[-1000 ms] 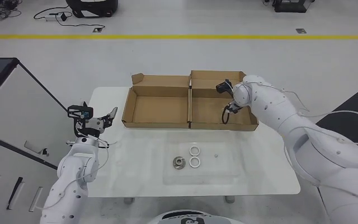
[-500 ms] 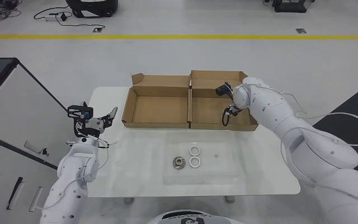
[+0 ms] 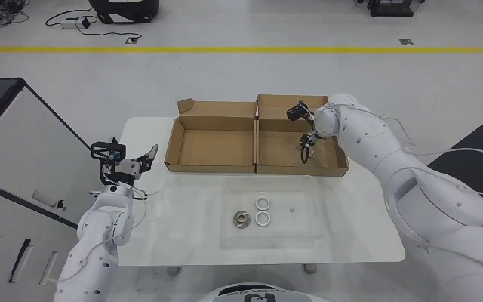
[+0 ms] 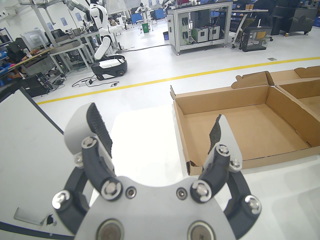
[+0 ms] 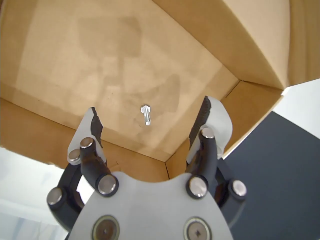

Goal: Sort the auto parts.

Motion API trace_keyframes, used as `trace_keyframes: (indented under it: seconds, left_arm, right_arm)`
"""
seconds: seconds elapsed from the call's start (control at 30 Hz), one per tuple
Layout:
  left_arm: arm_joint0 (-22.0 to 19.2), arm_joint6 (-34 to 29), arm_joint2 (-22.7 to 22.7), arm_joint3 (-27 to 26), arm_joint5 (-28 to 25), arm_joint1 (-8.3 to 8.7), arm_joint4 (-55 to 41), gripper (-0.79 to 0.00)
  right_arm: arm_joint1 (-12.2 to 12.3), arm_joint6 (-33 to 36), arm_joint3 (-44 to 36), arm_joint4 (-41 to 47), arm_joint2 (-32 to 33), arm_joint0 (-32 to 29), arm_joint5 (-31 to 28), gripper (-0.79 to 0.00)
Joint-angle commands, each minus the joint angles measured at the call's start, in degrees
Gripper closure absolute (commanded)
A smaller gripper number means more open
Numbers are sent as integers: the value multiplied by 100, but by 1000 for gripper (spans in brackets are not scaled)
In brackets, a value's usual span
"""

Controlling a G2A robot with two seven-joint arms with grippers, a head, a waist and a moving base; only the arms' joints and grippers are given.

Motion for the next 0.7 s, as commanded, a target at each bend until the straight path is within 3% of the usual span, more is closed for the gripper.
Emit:
trace_keyframes:
  seconds: [0.0,0.23,0.4,0.67]
  left_arm:
    - [0,0,0,0,0,0,0,-785]
    - [0,0,0,0,0,0,0,-785]
    - [0,0,0,0,0,0,0,-785]
    - [0,0,0,0,0,0,0,-785]
  right_arm:
    - [87,98,-194,-36,84,41,-248,-785]
    - [606,719,-1477,-41,623,18,-1203,-785]
    - [1061,1361,-2880,17,1143,-294,-1654,-785]
    - [1805,1380,-4722,278,1005,-571,-1638,-785]
